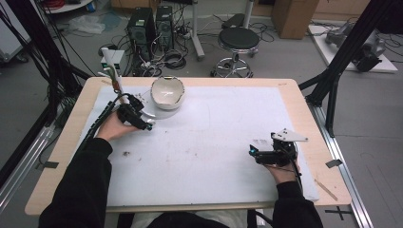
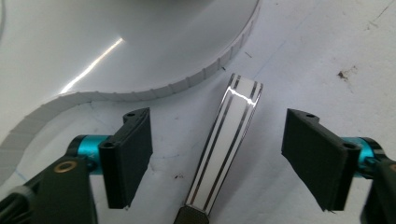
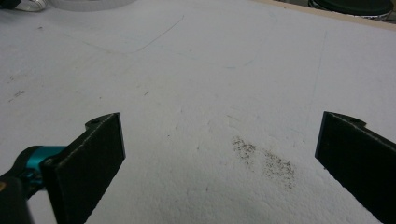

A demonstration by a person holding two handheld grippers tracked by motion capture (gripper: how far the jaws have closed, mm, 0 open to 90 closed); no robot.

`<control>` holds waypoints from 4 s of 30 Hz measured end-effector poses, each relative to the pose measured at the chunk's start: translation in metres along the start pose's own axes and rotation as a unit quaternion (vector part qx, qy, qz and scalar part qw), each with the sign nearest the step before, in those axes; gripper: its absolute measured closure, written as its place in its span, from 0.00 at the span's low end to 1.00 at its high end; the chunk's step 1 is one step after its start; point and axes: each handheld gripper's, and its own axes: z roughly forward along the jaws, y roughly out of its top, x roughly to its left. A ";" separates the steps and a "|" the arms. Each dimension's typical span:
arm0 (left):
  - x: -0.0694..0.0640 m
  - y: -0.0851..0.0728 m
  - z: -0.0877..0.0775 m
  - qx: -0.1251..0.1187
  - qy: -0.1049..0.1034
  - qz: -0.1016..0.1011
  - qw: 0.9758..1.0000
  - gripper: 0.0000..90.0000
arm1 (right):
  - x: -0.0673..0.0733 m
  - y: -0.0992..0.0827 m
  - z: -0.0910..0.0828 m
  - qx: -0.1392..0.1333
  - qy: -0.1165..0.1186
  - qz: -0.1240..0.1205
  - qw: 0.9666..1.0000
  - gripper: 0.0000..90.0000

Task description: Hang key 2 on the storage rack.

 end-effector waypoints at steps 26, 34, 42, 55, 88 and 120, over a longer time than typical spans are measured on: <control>0.001 0.000 -0.018 -0.010 -0.026 0.015 1.000 0.83 | 0.001 0.000 -0.001 -0.005 -0.005 -0.001 1.000 0.01; 0.012 -0.004 -0.053 -0.051 -0.002 -0.013 0.999 0.83 | 0.000 0.001 -0.003 -0.012 -0.002 0.008 1.000 0.01; 0.026 -0.013 -0.092 -0.107 0.022 -0.028 0.994 0.82 | 0.000 0.001 -0.003 -0.010 -0.003 0.008 1.000 0.01; 0.049 -0.029 -0.139 -0.177 0.048 -0.059 0.981 0.82 | 0.000 0.001 0.000 -0.010 0.000 0.011 1.000 0.01; 0.119 -0.021 -0.194 -0.253 0.100 -0.167 0.948 0.83 | 0.005 0.003 0.002 -0.004 -0.007 0.003 1.000 0.01; 0.150 0.005 -0.161 -0.308 0.214 -0.196 0.906 0.83 | 0.004 0.001 -0.003 -0.008 -0.016 -0.002 1.000 0.01</control>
